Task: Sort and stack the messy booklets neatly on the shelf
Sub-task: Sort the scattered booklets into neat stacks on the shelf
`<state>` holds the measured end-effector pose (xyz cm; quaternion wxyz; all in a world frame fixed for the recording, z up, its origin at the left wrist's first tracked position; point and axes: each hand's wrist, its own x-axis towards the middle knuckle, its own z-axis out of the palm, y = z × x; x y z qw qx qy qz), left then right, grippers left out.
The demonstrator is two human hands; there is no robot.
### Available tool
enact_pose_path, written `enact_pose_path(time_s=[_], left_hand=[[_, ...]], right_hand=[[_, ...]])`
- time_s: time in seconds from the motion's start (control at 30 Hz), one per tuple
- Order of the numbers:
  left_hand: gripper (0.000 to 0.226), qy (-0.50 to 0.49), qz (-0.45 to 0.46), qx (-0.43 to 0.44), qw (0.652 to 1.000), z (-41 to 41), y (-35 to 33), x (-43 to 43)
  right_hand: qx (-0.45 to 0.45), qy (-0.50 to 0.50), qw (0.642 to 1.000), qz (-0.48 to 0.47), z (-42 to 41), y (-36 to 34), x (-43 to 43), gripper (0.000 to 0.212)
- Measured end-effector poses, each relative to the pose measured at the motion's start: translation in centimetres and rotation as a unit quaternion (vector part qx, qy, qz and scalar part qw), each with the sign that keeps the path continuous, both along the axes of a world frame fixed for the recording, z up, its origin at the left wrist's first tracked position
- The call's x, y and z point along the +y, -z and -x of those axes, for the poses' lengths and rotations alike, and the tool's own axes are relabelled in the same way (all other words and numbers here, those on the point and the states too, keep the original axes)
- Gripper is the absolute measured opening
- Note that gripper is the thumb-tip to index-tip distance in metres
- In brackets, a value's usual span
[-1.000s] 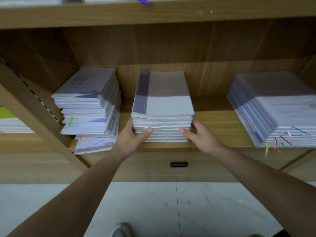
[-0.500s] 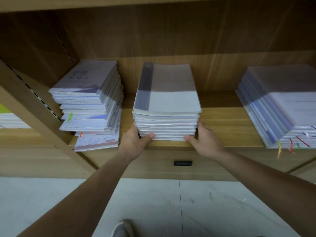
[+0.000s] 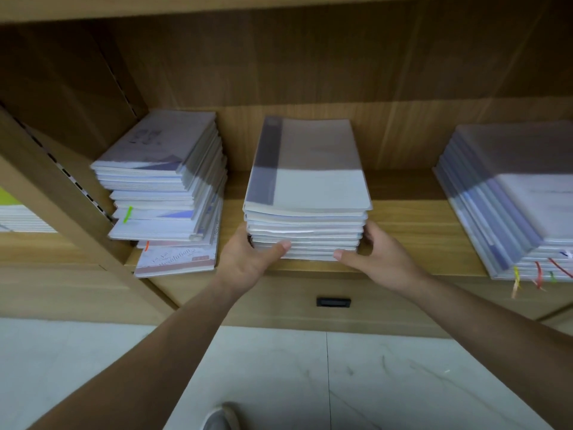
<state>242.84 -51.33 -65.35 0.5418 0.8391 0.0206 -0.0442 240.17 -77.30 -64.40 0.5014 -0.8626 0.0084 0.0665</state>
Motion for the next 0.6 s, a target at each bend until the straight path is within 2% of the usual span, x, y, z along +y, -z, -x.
enact_pose_path(time_s=[0.3, 0.6], left_hand=[[0.076, -0.018, 0.017, -0.016, 1.000, 0.1, 0.6, -0.9], [0.068, 0.000, 0.071, 0.005, 0.997, 1.4, 0.3, -1.4]], right_hand=[[-0.059, 0.095, 0.993, 0.043, -0.4, 1.8, 3.0, 0.068], [-0.044, 0.124, 0.991, 0.013, 0.9, 1.4, 2.6, 0.059]])
